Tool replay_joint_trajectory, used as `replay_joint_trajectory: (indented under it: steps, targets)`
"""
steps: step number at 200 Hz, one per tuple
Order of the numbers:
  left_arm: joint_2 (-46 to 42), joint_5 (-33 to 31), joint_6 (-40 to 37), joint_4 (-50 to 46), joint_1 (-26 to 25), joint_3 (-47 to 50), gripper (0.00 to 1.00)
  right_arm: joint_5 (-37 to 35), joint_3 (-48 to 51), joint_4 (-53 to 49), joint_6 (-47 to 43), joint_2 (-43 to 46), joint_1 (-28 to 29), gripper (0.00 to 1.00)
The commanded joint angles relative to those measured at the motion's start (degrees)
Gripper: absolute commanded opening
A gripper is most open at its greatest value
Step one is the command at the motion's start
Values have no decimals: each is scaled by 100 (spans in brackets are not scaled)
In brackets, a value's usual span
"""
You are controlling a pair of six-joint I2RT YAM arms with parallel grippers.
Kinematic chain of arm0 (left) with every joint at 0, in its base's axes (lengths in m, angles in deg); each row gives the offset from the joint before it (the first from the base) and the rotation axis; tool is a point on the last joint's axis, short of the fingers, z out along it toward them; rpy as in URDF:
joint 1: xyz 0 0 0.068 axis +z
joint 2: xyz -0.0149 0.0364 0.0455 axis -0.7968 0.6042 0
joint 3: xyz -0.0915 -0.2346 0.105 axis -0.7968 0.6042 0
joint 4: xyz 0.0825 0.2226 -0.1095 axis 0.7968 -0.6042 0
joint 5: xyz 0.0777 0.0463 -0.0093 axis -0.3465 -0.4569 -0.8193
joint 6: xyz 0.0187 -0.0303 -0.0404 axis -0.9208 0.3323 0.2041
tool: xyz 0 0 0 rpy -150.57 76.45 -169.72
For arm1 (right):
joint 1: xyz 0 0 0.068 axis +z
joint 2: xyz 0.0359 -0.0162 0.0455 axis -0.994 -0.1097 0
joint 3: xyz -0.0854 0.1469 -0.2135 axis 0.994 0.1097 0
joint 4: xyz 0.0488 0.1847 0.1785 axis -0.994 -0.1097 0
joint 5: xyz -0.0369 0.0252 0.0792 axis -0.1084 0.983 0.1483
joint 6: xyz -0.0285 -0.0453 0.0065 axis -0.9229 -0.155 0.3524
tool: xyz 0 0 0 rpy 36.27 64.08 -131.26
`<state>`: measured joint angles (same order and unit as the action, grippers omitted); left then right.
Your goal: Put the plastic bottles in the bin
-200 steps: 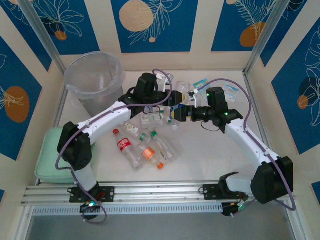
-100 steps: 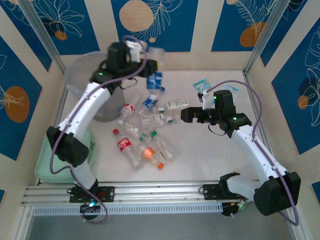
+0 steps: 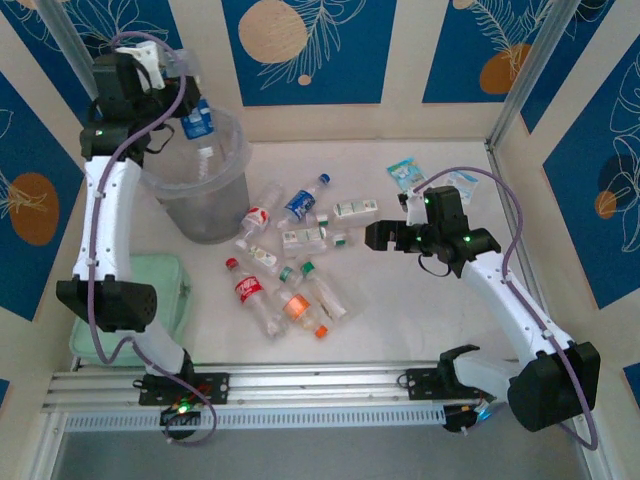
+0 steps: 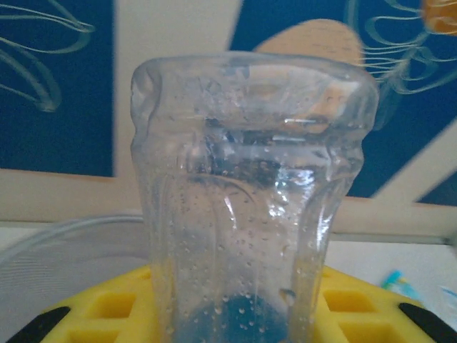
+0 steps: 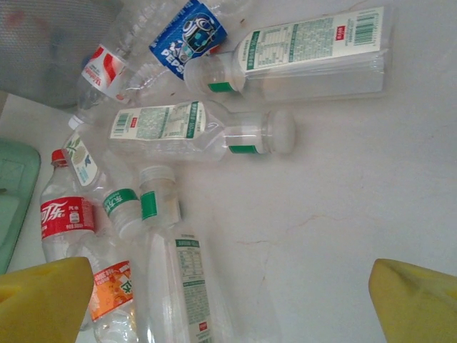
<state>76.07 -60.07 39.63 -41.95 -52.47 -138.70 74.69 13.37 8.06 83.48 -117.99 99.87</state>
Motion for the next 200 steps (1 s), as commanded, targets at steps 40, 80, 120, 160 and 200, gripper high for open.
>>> replay_joint_trajectory:
  steps: [40, 80, 120, 160, 200]
  targets:
    - [1156, -208, -1084, -962, -19, -192, 0, -478, -30, -350, 375, -108, -35, 99]
    - [1306, -3, -1319, -952, -50, 560, 0, -583, -99, -424, 461, -145, -42, 99]
    - [1256, 218, -1293, -300, -95, 1780, 0, -798, -150, -324, 822, -221, -57, 99]
    - [1399, 352, -1183, 183, -132, 2253, 26, -857, -214, -368, 1116, -373, -84, 99]
    - [1337, 351, -1143, 233, -142, 2209, 69, -830, -80, -376, 1290, -279, -182, 99]
